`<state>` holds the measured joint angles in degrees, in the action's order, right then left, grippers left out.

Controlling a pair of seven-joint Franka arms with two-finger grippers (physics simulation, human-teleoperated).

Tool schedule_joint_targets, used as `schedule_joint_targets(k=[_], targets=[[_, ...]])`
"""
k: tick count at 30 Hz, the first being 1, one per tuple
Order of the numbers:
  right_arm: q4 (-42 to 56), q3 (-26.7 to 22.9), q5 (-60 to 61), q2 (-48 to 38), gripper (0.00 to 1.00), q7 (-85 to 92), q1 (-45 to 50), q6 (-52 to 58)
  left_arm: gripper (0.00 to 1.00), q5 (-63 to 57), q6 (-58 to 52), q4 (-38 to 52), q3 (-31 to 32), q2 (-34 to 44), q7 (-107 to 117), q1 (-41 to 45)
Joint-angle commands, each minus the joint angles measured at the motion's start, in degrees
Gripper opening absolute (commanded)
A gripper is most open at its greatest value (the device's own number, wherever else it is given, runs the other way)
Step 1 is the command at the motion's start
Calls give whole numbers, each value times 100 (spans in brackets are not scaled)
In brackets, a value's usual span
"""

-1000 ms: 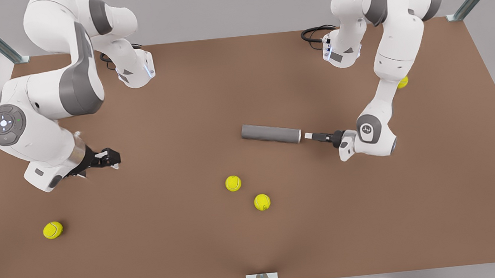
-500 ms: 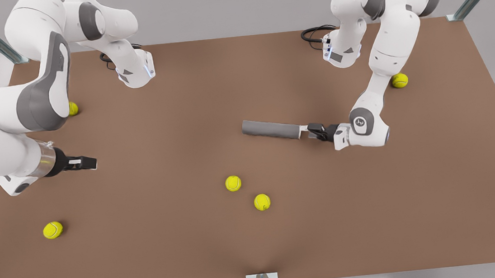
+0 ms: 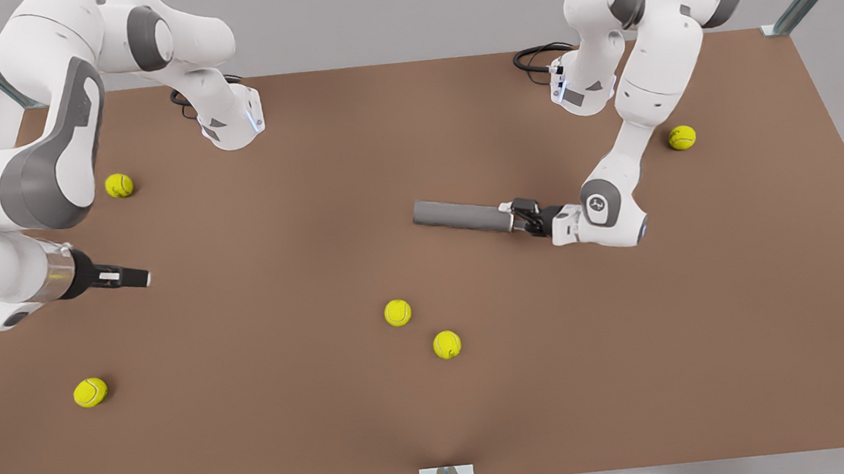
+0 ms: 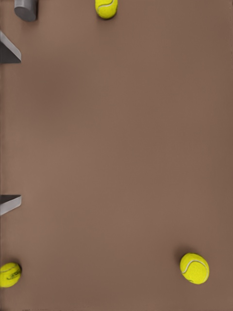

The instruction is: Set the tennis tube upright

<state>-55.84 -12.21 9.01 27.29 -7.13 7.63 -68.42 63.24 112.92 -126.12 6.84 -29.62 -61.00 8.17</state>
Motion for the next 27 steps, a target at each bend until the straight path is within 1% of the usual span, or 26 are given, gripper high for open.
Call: schedule_joint_targets(k=[1,6,16,20,21,22,23,27], targets=[[3,8,14,-14,100,133,-25,74,100,22,-95,0,2,0,-404,36],[11,8,58,4,100,142,230,39,100,22,-271,0,19,-26,-272,141],[3,8,75,4,100,160,221,39,100,189,-323,0,107,-87,79,150],[3,-1,110,22,100,160,10,48,100,197,-323,0,151,-88,79,150],[11,-1,110,39,100,142,-7,39,98,197,-323,0,151,-88,79,141],[11,-1,110,39,100,116,-16,39,89,197,-323,0,151,-88,88,141],[3,-1,110,39,100,116,10,39,84,197,-323,0,151,-88,88,141],[11,-27,207,39,100,142,-86,30,77,189,-367,9,151,-79,88,124]])
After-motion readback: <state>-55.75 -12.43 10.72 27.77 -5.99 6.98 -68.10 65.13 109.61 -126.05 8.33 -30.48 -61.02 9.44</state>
